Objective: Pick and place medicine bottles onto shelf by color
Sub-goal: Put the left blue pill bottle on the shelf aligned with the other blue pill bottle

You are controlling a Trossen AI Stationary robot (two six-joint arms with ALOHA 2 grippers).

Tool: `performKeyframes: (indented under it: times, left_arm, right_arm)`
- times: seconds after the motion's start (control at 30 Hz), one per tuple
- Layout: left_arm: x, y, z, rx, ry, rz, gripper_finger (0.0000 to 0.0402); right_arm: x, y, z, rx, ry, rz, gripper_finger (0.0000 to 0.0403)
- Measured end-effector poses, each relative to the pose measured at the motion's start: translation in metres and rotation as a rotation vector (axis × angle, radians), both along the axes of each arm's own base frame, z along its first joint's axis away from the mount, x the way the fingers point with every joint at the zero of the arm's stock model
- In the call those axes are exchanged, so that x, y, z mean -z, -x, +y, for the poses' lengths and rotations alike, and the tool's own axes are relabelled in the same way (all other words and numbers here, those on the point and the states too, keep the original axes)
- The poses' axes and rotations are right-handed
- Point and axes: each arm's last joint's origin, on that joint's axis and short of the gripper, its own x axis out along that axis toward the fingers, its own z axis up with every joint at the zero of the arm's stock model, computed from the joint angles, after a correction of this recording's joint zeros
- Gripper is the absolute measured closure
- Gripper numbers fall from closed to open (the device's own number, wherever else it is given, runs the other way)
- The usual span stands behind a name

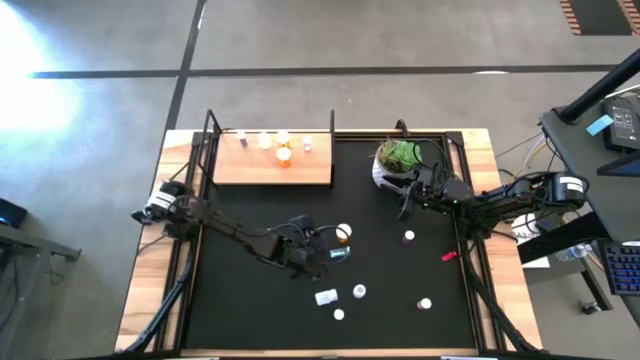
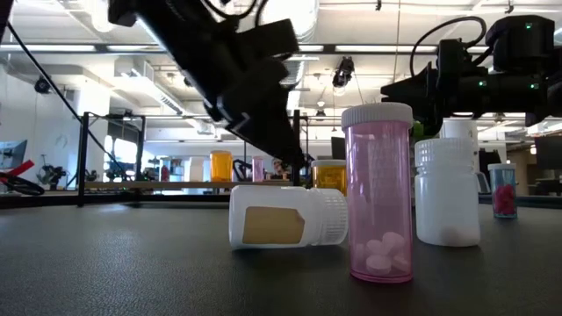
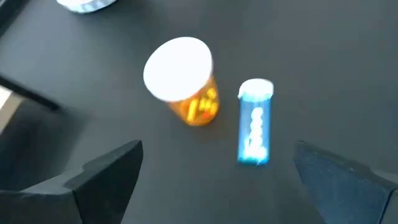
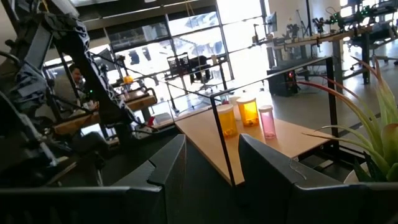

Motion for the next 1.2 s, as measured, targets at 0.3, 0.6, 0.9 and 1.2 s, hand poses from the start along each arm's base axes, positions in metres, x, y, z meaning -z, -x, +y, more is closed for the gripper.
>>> performKeyframes:
  times: [0.3,0.6,0.9,1.2]
  left_arm:
    - [0.011,-0.033,-0.002,0.020,-0.033,0.062,0.0004]
    - [0.029,-0.044,0.011,0.002,0.013,0.109,0.0004]
    - [0.038,-0.043,0.015,-0.039,0.053,0.114,0.0004]
    - [0.038,-0.043,0.015,0.002,0.008,0.130,0.0004]
  right_arm:
    - [0.000,0.000,0.000,0.000,0.000,0.000,0.0264]
    - [0.000,0.000,0.000,0.000,0.000,0.000,0.0264]
    - [0.000,0.000,0.000,0.000,0.000,0.000,0.0264]
    - [0.000,0.000,0.000,0.000,0.000,0.000,0.0264]
